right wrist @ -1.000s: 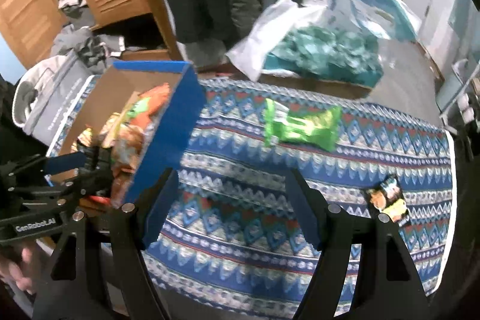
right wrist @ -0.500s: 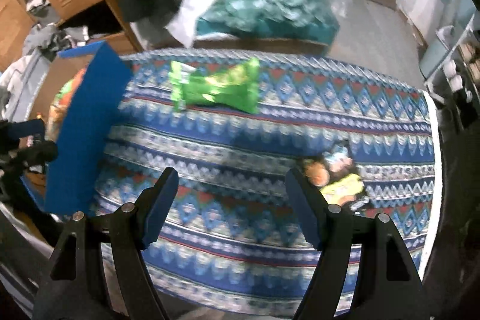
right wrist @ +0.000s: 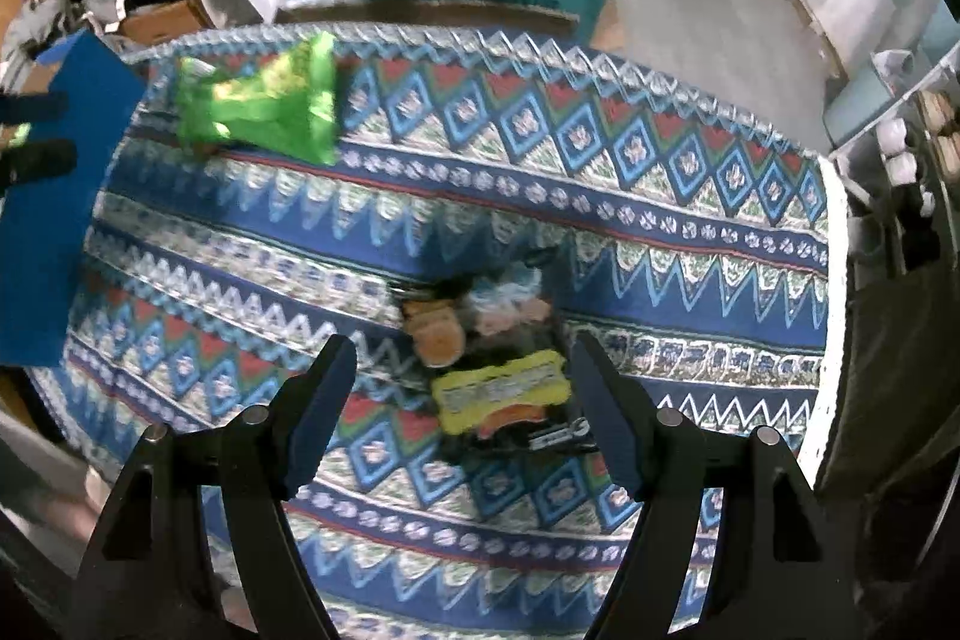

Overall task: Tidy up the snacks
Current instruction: 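Grasp the green nut bag with the left gripper while the right grasps the small black bag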

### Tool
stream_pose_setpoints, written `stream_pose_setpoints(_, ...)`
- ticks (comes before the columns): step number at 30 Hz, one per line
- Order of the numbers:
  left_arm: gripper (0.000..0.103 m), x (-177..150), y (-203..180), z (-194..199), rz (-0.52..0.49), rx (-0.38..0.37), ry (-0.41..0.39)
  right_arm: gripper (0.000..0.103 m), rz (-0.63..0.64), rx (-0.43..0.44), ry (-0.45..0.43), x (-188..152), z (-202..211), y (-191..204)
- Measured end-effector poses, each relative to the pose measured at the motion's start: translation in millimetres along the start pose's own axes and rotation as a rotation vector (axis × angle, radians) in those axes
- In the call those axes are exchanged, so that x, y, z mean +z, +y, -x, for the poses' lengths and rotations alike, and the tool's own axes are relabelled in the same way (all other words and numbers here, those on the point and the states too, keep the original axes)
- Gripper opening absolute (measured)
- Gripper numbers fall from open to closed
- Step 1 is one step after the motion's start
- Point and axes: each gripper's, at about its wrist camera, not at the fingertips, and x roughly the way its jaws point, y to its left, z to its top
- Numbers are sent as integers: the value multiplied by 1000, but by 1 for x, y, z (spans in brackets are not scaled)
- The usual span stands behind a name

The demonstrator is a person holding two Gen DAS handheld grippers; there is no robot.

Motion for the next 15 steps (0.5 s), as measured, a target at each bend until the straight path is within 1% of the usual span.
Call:
stream_pose_setpoints(3,74,10,-4,-18,-36,-1,11,73,-24,23,19,-2,-14,-12)
stream_pose_setpoints(6,74,17,-8,-37,-80,-7,42,73,-22,42,40,-3,-26,-17)
stream_pose_setpoints(10,75,27,-11,-52,-128,-5,62,73,-8,41,56,-2,-37,-21)
stream_pose_setpoints(12,75,33,-11,-58,-145,-18,70,73,-14,55,61,-1,-42,-23)
stream_pose_setpoints(15,80,41,-13,-66,-165,-44,81,73,-9,46,79,3,-50,-24)
